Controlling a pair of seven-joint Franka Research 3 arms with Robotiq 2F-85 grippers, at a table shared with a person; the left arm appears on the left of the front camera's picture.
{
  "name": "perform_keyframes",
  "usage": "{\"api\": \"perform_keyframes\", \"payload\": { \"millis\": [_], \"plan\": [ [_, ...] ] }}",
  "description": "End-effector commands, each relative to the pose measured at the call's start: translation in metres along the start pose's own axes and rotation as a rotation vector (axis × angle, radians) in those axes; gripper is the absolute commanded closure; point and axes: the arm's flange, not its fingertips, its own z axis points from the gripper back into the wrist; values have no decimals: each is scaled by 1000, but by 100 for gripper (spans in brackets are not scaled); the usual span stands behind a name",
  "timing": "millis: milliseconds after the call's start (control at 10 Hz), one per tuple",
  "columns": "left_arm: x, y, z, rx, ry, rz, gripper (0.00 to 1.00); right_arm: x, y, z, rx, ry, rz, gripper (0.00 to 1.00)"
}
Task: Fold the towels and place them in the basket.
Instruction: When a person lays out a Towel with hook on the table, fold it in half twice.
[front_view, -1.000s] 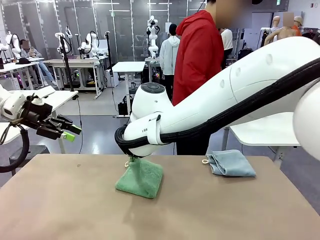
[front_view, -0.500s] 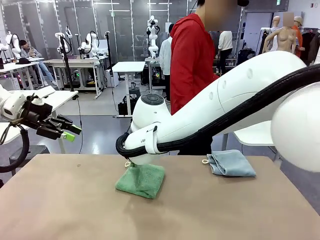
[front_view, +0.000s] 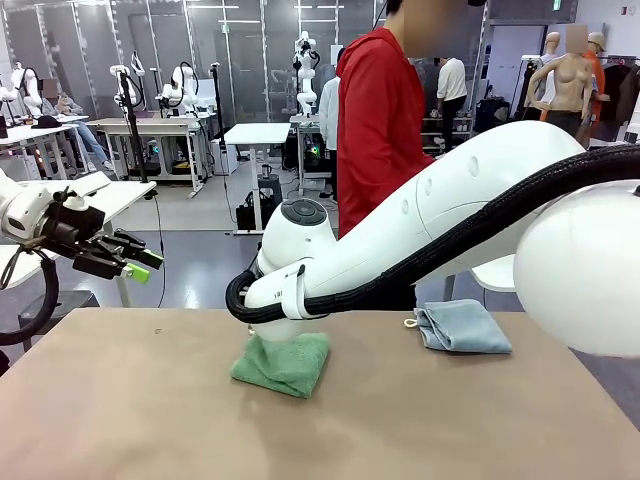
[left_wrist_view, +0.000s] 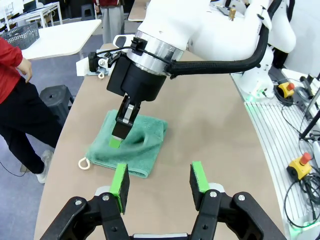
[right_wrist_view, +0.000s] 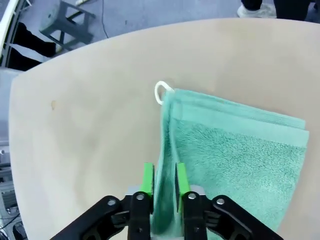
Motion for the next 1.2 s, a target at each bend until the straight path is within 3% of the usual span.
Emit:
{"api": "perform_keyframes", "payload": {
  "millis": [0, 100, 200, 400, 700, 900, 1100],
  "plan": [
    [3, 1, 1, -10, -3, 10, 37, -7, 1, 0, 19, -27, -47, 73],
    [3, 1, 1, -10, -3, 10, 37, -9, 0, 4, 10, -19, -40, 37],
    [3, 1, 1, -10, -3, 10, 37, -12, -2, 12, 9, -8, -29, 54],
    [3, 1, 1, -10, -3, 10, 37, -21, -20, 54, -89, 36, 13, 54],
    [3, 1, 1, -10, -3, 10, 37, -26, -78, 133, -115, 68, 51, 54],
    [3, 1, 1, -10, -3, 10, 37, -30, -102, 161, -121, 58, 16, 54],
    [3, 1, 1, -10, -3, 10, 37, -30, -109, 164, -124, 62, 32, 54]
  ]
}}
